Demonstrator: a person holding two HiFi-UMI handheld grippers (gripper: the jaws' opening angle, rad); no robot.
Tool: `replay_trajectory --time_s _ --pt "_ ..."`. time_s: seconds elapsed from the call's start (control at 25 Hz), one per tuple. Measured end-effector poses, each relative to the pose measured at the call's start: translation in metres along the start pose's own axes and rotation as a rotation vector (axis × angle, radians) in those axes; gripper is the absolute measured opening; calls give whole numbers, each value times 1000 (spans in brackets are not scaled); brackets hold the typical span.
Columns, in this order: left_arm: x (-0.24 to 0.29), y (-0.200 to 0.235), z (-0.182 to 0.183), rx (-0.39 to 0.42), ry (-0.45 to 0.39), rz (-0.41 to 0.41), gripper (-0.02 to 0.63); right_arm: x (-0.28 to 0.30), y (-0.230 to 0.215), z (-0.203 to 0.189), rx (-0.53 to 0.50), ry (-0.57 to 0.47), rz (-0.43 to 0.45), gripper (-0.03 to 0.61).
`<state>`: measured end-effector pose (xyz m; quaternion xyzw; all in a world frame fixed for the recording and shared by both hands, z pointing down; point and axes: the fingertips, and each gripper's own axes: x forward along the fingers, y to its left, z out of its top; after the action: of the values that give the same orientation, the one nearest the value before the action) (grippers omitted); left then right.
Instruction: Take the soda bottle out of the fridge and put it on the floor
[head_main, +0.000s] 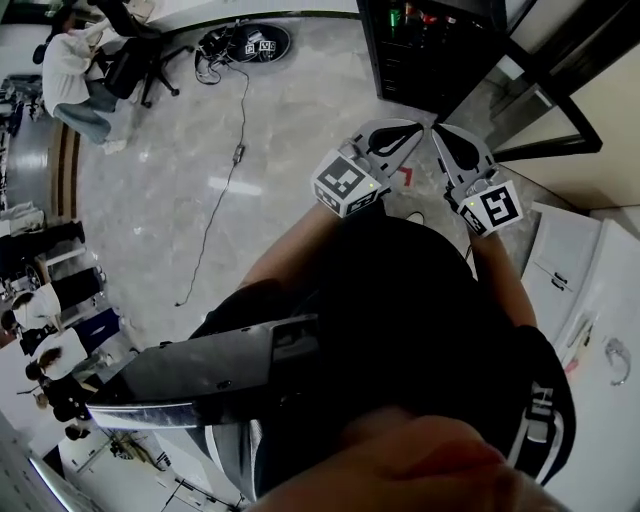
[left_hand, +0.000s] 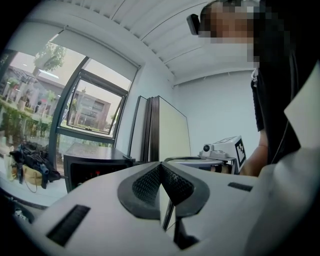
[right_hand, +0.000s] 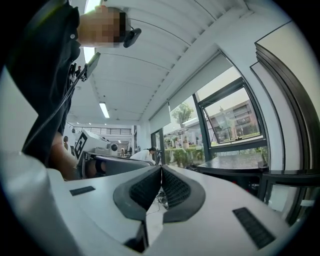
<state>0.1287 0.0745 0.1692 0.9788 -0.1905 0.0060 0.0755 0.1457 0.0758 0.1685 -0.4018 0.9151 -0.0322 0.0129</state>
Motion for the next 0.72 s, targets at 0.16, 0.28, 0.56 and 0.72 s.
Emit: replay_trajectory --time_s 0.16,0.28,0.56,0.72 --pt "9 50 3 6 -3 -21 1 34 -26 -7 1 35 -48 12" --pt "9 92 4 -4 55 -23 2 67 -47 -11 -3 43 -86 12" --pt "13 169 -2 -15 5 -52 0 131 -75 -22 -18 53 -149 12" --pt "23 192 -16 10 13 -65 0 145 -94 -39 -32 65 -190 12"
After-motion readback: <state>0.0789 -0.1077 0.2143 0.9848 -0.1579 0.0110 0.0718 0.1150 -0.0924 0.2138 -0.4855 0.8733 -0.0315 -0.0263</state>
